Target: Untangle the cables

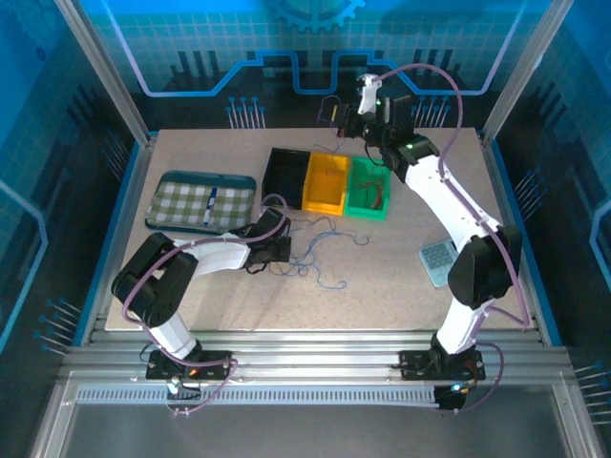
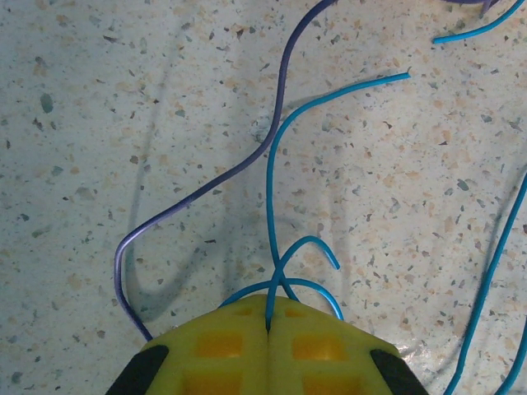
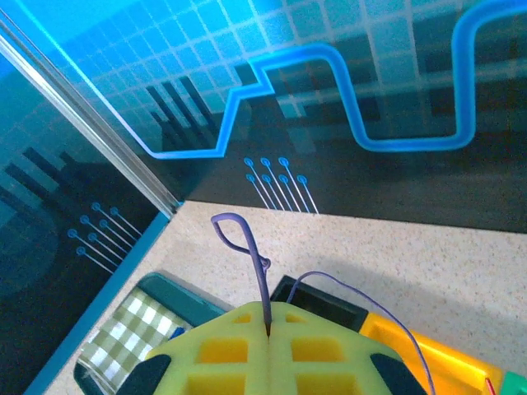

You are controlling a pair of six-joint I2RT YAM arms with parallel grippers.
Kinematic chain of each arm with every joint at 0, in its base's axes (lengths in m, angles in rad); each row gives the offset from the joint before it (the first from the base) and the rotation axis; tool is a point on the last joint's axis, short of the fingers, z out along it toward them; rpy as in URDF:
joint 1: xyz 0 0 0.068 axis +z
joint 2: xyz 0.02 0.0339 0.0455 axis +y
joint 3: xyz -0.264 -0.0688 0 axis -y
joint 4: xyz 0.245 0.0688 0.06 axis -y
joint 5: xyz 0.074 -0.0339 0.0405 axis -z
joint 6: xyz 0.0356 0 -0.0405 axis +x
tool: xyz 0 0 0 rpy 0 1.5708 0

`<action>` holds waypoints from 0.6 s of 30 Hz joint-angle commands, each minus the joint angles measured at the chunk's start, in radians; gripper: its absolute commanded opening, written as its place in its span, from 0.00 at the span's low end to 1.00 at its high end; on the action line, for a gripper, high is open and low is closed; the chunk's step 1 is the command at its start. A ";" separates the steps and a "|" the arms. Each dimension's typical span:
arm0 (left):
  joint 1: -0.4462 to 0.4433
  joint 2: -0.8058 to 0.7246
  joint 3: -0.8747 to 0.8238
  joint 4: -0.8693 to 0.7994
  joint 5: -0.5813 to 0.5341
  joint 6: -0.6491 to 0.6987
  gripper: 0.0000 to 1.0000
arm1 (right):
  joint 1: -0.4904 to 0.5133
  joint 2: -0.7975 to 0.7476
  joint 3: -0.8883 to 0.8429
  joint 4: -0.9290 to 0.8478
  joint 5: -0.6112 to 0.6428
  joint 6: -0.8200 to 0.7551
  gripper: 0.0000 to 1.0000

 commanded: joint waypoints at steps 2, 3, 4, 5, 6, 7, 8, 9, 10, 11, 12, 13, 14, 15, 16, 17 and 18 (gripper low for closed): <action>-0.005 0.003 0.021 -0.021 0.004 0.007 0.00 | -0.009 0.041 -0.026 0.012 -0.008 0.014 0.00; -0.004 0.004 0.020 -0.021 0.004 0.009 0.00 | -0.008 0.049 -0.030 0.013 -0.011 0.017 0.00; -0.005 0.005 0.021 -0.021 0.004 0.009 0.00 | -0.007 0.056 -0.037 0.013 -0.007 0.022 0.00; -0.005 0.006 0.022 -0.021 0.005 0.010 0.00 | -0.005 0.064 -0.047 0.016 -0.008 0.027 0.00; -0.005 0.009 0.023 -0.022 0.005 0.011 0.00 | -0.004 0.070 -0.056 0.018 -0.009 0.030 0.00; -0.005 0.010 0.025 -0.024 0.005 0.011 0.00 | -0.002 0.079 -0.070 0.021 -0.008 0.035 0.00; -0.005 0.012 0.026 -0.023 0.006 0.014 0.00 | 0.001 0.086 -0.084 0.021 -0.008 0.046 0.00; -0.005 0.012 0.027 -0.023 0.005 0.013 0.00 | 0.002 0.093 -0.097 0.022 -0.008 0.056 0.00; -0.004 0.010 0.027 -0.022 0.004 0.015 0.00 | 0.003 0.099 -0.112 0.025 -0.007 0.067 0.00; -0.005 0.010 0.025 -0.021 0.004 0.016 0.00 | 0.005 0.105 -0.128 0.027 0.000 0.076 0.00; -0.005 0.009 0.026 -0.020 0.004 0.016 0.00 | 0.006 0.110 -0.140 0.026 0.007 0.084 0.00; -0.005 0.009 0.023 -0.019 0.004 0.015 0.00 | 0.008 0.117 -0.149 0.021 0.021 0.093 0.00; -0.005 0.009 0.023 -0.020 0.004 0.014 0.00 | 0.010 0.124 -0.154 0.013 0.037 0.100 0.00; -0.005 0.009 0.023 -0.021 0.005 0.015 0.00 | 0.012 0.133 -0.156 0.008 0.042 0.099 0.00; -0.005 0.009 0.022 -0.021 0.005 0.016 0.00 | 0.012 0.146 -0.148 -0.008 0.049 0.097 0.00; -0.005 0.006 0.021 -0.021 0.005 0.016 0.00 | 0.014 0.164 -0.133 -0.037 0.064 0.096 0.00; -0.005 0.007 0.021 -0.021 0.004 0.015 0.00 | 0.016 0.179 -0.112 -0.066 0.072 0.094 0.00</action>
